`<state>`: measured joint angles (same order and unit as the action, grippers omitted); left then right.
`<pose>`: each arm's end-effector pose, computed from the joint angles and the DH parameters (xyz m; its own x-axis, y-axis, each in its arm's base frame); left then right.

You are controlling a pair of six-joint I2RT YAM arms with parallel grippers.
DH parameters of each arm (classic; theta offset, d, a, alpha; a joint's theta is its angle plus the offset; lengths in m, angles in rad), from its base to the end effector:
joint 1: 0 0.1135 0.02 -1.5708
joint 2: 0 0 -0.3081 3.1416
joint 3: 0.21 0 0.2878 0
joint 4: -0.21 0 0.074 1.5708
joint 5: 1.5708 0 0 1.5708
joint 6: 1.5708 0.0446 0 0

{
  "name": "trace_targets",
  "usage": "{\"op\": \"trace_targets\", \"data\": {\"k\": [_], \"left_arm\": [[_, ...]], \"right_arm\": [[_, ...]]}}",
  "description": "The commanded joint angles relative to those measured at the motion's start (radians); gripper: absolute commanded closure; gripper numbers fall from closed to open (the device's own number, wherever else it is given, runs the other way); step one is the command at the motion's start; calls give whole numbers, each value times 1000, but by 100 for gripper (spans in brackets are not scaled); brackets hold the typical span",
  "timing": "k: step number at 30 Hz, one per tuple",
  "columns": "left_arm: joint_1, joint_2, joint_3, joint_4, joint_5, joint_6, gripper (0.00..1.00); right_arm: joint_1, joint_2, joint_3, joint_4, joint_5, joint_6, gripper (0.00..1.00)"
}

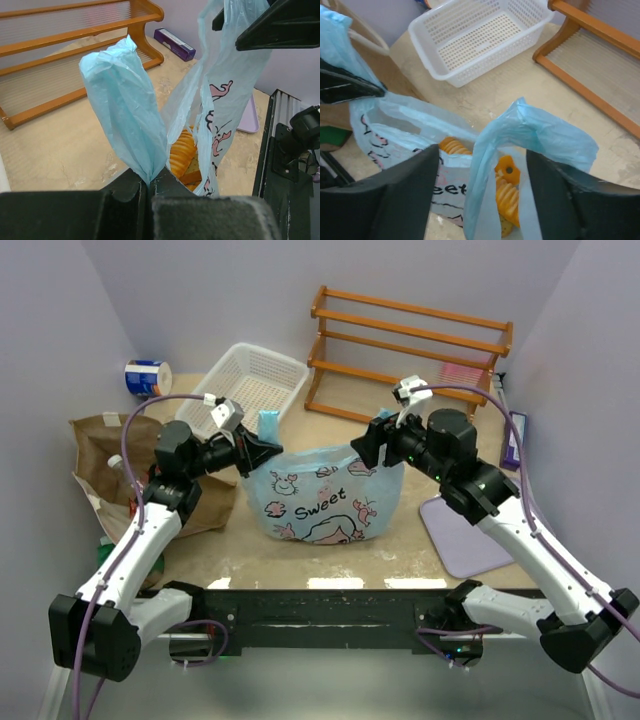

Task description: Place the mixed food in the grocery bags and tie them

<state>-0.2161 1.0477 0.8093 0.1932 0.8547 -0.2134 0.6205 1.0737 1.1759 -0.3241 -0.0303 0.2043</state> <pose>0.2437 -0.0880 0.3676 -0.2288 -0.0921 -0.9691 0.8476 0.4708 -0.2449 0.2129 0.1538 0.4466 -0.2981 0.0362 -0.9538 -0.5563 0.8054 0.2044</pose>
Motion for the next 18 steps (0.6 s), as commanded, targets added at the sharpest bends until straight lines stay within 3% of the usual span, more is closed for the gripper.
{"op": "trace_targets", "data": {"k": [1, 9, 13, 18], "left_arm": [[7, 14, 47, 28, 30, 12, 100], [7, 12, 48, 17, 27, 23, 100], [7, 14, 48, 20, 33, 23, 100], [7, 11, 42, 29, 49, 20, 100]], "right_arm": [[-2, -41, 132, -79, -101, -59, 18], [-4, -110, 206, -303, -99, -144, 1], [-4, -97, 222, -294, -10, -155, 1], [-7, -57, 211, -204, -8, -198, 1]]}}
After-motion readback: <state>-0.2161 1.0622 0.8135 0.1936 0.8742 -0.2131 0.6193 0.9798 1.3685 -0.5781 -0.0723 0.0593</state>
